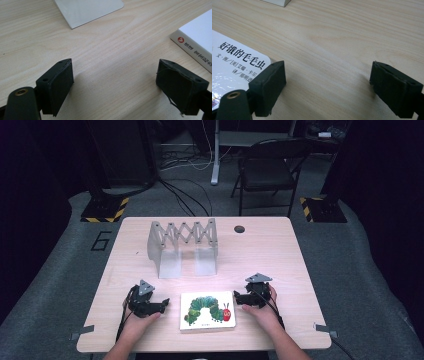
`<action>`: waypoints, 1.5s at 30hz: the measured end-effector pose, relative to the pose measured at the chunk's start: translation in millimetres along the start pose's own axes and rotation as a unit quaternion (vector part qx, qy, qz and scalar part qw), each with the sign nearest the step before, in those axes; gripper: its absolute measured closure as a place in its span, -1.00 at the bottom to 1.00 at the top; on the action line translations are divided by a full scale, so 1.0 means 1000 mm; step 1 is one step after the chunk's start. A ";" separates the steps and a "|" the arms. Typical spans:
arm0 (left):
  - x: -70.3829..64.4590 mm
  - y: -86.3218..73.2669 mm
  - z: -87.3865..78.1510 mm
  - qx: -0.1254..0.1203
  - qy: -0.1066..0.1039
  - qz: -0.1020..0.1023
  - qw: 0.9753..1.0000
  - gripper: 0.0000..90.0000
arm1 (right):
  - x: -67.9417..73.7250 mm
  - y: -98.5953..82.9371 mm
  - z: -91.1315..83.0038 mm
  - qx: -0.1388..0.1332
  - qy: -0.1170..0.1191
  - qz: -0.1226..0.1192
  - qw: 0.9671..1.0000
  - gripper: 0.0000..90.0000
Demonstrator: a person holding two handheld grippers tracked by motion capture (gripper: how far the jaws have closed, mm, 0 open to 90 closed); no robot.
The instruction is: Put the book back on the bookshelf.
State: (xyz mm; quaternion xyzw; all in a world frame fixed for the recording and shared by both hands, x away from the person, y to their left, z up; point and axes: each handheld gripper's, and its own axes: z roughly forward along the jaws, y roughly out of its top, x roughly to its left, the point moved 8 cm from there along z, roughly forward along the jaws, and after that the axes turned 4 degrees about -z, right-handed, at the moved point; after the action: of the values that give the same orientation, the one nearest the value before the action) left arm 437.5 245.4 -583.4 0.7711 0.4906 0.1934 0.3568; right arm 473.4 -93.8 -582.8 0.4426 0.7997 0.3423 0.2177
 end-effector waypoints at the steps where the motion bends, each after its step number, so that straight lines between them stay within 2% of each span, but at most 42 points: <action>1: 0.000 0.000 0.000 0.001 0.001 0.002 1.000 -0.68 | 0.000 0.000 0.000 0.000 0.000 0.000 1.000 -0.71; 5: 0.000 0.000 0.000 0.001 0.002 0.000 1.000 -0.68 | 0.000 0.000 0.000 0.000 0.000 0.000 1.000 -0.71; 10: -0.001 -0.001 -0.001 0.000 0.002 0.001 1.000 -0.68 | 0.002 0.001 0.002 0.003 0.007 -0.009 1.000 -0.84; 13: 0.000 0.001 0.001 -0.007 0.008 -0.002 1.000 -0.68 | 0.003 0.000 0.002 0.005 0.004 -0.007 1.000 -0.84; 14: -0.001 0.000 0.000 0.001 0.005 -0.003 1.000 -0.68 | 0.003 0.000 0.002 0.005 0.004 -0.006 1.000 -0.83; 18: -0.001 0.000 0.000 -0.001 0.006 -0.004 1.000 -0.68 | 0.003 -0.001 0.000 0.008 0.001 -0.008 1.000 -0.79; 19: -0.001 0.001 0.001 -0.006 0.009 -0.004 1.000 -0.68 | 0.005 -0.001 0.000 0.001 0.001 -0.003 1.000 -0.76; 24: -0.002 0.002 0.002 -0.003 0.008 -0.003 1.000 -0.67 | 0.005 -0.001 -0.001 0.004 0.002 -0.001 1.000 -0.76; 26: -0.002 0.002 0.002 0.004 0.005 -0.003 1.000 -0.66 | 0.005 0.000 -0.002 0.010 0.001 0.000 1.000 -0.66; 29: -0.003 0.003 0.002 0.002 0.009 -0.004 1.000 -0.64 | 0.005 0.000 -0.003 0.016 0.003 0.000 1.000 -0.62; 32: -0.005 0.001 -0.002 0.013 0.005 -0.001 1.000 -0.58 | 0.005 0.002 -0.006 0.032 0.007 0.003 0.999 -0.38; 34: -0.006 0.000 -0.005 0.023 0.000 0.002 1.000 -0.50 | 0.004 0.003 -0.007 0.041 0.008 0.003 0.999 -0.32; 37: -0.007 -0.001 -0.008 0.025 -0.008 -0.002 1.000 -0.44 | 0.007 0.006 -0.007 0.047 0.018 0.005 0.999 -0.23; 38: -0.006 -0.001 -0.009 0.025 -0.009 -0.003 1.000 -0.42 | 0.007 0.006 -0.007 0.058 0.017 -0.004 0.998 -0.21; 40: -0.007 0.000 -0.012 0.024 -0.016 -0.009 1.000 -0.40 | 0.008 0.007 -0.007 0.064 0.011 -0.008 0.998 -0.20; 42: -0.008 0.002 -0.015 0.018 -0.016 -0.009 1.000 -0.36 | 0.010 0.007 -0.007 0.069 0.016 -0.006 0.997 -0.15; 45: -0.010 0.001 -0.018 0.024 -0.019 -0.008 1.000 -0.33 | 0.011 0.009 -0.009 0.071 0.017 -0.003 0.997 -0.13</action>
State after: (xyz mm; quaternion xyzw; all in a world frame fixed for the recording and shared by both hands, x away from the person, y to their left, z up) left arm 422.7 242.6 -570.1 0.7790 0.4943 0.1641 0.3491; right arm 466.8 -84.7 -570.7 0.4490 0.8266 0.2915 0.1735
